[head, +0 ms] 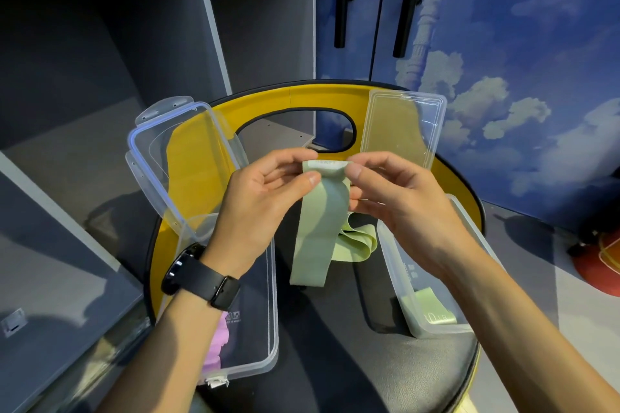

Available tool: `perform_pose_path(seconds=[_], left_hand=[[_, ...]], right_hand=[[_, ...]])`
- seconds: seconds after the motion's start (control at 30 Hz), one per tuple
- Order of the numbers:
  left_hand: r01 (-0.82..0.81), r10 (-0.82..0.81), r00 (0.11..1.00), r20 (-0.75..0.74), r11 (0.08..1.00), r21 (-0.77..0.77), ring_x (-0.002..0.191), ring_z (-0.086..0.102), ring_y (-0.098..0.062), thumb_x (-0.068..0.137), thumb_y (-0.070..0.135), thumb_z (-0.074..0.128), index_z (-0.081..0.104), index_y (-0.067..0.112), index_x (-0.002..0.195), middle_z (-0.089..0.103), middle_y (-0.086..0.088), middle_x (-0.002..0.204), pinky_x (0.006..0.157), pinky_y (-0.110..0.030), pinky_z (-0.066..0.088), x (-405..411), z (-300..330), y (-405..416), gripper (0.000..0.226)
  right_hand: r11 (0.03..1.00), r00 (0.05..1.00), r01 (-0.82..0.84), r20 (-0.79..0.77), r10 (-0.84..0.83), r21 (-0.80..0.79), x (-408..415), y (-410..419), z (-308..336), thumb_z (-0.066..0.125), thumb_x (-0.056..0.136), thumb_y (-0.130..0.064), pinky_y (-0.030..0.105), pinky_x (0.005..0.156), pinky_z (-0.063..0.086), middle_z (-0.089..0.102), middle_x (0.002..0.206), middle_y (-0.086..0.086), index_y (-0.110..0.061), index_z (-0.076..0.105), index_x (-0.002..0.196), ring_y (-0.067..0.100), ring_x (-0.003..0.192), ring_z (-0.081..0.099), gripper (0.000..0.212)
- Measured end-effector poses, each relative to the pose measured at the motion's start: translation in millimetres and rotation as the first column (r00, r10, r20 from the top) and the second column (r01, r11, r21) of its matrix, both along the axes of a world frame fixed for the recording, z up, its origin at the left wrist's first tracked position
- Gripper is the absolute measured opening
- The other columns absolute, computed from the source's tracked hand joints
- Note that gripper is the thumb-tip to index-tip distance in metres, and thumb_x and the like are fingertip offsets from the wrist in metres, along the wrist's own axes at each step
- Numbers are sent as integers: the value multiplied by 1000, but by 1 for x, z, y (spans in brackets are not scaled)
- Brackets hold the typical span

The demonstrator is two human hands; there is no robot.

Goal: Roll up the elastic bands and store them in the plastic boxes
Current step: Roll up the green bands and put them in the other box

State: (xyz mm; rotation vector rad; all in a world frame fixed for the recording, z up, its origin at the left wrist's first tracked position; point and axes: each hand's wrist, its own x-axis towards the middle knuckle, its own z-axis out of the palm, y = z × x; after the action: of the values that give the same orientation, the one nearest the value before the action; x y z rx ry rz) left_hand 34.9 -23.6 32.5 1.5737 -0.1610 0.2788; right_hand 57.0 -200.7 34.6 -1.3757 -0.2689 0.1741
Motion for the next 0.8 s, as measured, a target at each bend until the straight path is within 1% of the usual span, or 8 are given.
perform_pose_path(seconds=[0.1,0.23,0.33,0.43,0.5,0.63,0.73,0.8], left_hand=[[18,-18,1000,21,1000,7,93,69,-9,84,-3,66,70,16,99,74,0,99,81,-18,51,0,-1,0,24],[50,-50,999,-8,999,7,99,68,-11,85,-2,65,69,15,102,73,2,106,83,-19,51,0,-1,0,25],[73,-75,995,-66,997,-30,103,67,-16,83,12,71,66,18,108,71,0,112,85,-27,55,1,-3,0,26],[47,-48,991,-126,999,-10,95,69,-19,83,27,68,65,21,110,74,-3,104,81,-32,58,1,-3,-1,28],[49,-46,990,-130,999,19,87,70,-16,88,22,63,66,19,109,75,-4,97,74,-28,57,1,-3,-1,22],[64,-63,992,-109,998,5,85,70,-9,89,15,62,67,21,106,76,0,96,68,-21,54,0,0,-1,19],[57,-59,993,-102,998,-22,87,70,-11,88,11,63,67,22,105,76,1,96,71,-22,56,-1,0,-1,20],[51,-54,994,-99,998,-34,89,70,-11,87,10,64,67,22,105,76,0,98,73,-22,56,-1,0,0,22]], right_hand=[[1000,1000,9,13,-9,9,1,0,-1,67,84,-13,29,70,54,74,85,7,-5,68,101,13,69,65,18],[999,998,45,36,-46,24,2,-2,0,72,73,-15,35,74,52,73,84,10,-6,70,98,22,72,59,27],[998,996,59,59,-60,16,2,-2,0,72,74,-10,29,72,52,73,84,8,-7,70,97,18,76,63,23],[998,996,65,66,-65,4,1,-3,0,69,80,1,23,70,52,73,86,7,-6,69,97,12,77,66,18],[998,996,68,65,-68,2,1,-3,0,69,80,3,25,72,52,73,88,9,-8,69,94,14,78,67,18],[997,995,72,67,-71,-13,1,-3,-2,70,79,4,43,78,48,75,95,10,-13,72,90,21,86,68,20],[999,998,35,46,-36,29,2,-3,-1,71,75,5,35,84,53,75,102,11,-11,70,100,22,93,69,30],[999,1000,6,-2,-6,35,1,-3,1,72,72,-6,31,81,56,75,100,8,-13,67,109,19,91,70,37]])
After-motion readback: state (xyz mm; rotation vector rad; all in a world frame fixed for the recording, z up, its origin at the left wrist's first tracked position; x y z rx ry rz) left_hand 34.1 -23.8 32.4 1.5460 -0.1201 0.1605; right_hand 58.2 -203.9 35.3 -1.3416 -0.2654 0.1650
